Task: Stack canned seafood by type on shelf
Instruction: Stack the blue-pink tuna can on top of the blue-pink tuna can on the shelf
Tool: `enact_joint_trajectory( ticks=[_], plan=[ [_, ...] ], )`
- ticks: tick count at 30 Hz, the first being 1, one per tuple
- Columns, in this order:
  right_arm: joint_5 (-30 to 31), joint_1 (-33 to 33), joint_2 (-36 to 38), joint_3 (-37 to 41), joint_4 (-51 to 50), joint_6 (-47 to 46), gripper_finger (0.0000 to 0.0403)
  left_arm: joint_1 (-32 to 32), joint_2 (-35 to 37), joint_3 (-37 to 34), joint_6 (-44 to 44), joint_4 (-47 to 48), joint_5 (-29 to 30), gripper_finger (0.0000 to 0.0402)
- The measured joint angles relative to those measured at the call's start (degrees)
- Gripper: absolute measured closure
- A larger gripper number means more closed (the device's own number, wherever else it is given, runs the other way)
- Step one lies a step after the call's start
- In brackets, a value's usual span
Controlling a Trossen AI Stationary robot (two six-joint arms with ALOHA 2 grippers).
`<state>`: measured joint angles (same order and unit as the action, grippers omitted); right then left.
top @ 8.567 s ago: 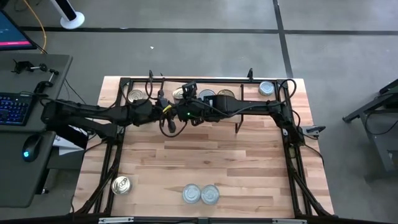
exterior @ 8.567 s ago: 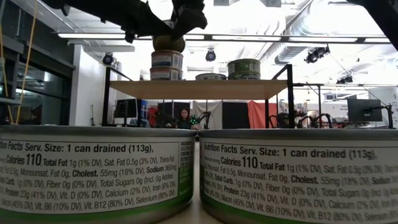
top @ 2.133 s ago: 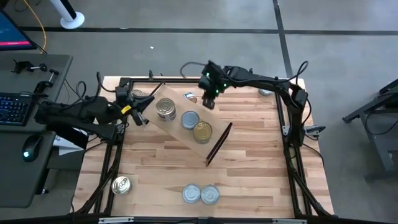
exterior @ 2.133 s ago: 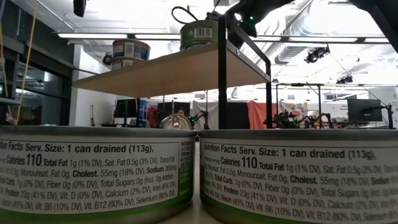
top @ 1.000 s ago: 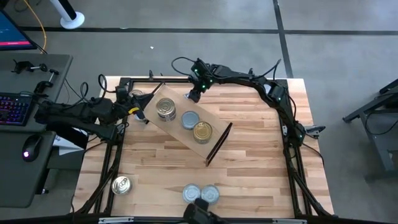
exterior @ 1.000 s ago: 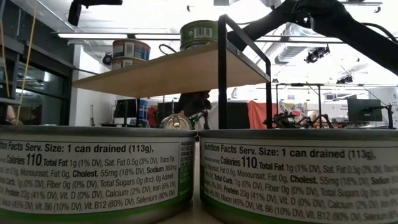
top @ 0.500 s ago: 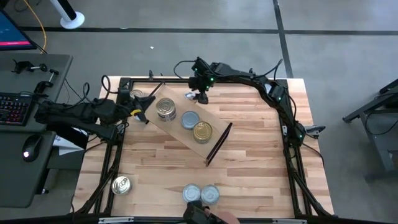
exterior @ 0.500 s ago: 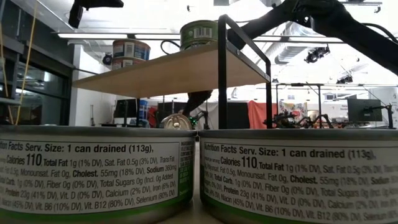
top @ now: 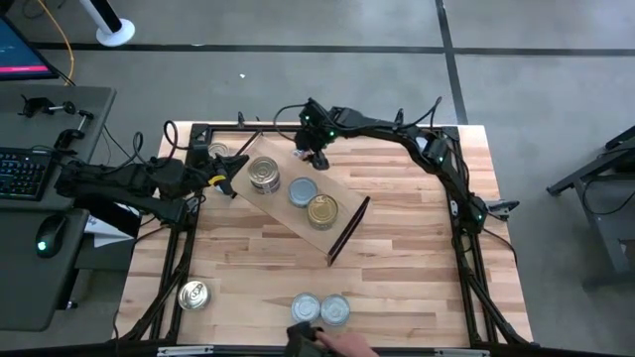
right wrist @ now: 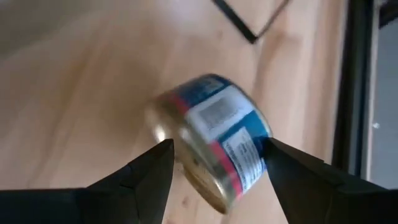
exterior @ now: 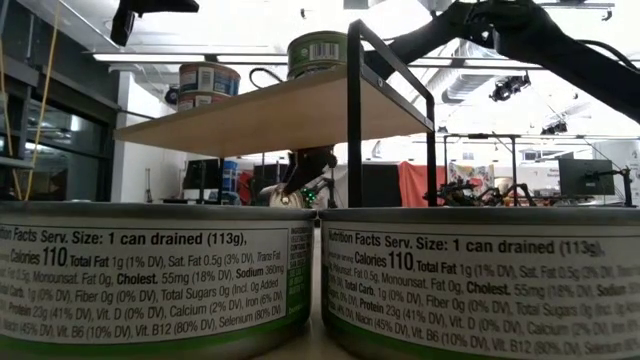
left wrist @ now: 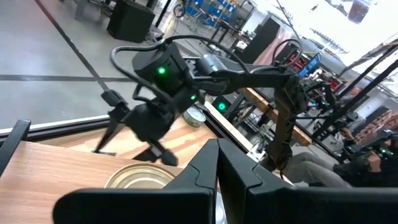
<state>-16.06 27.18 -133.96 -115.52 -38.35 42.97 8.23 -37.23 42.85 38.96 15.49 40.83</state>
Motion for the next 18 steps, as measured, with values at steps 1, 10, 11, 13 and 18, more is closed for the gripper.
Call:
enact_joint_trajectory(
  ticks=[1,10,11,13,18],
  plan=[
    [0.27,-0.08,-0.28,0.0,0.83,-0.52,0.0163,0.02,0.0,0.0,0.13,-0.01,-0.01,0.0402],
    [2.23,-0.24,-1.37,0.09,0.33,-0.53,0.0164,0.04,0.0,0.0,1.4,0.01,-0.14,0.0402],
    [2.7,-0.24,-1.37,0.09,0.36,-0.47,0.0165,0.04,0.0,0.0,1.41,0.04,-0.14,0.0401],
    [2.8,-0.24,-1.37,0.09,0.28,0.16,0.0172,0.04,0.0,0.0,1.4,0.14,-0.14,0.0401],
    [8.19,-0.24,-1.56,0.09,-1.68,4.08,0.0231,0.04,0.0,0.0,1.4,0.19,-0.16,0.0401]
  ],
)
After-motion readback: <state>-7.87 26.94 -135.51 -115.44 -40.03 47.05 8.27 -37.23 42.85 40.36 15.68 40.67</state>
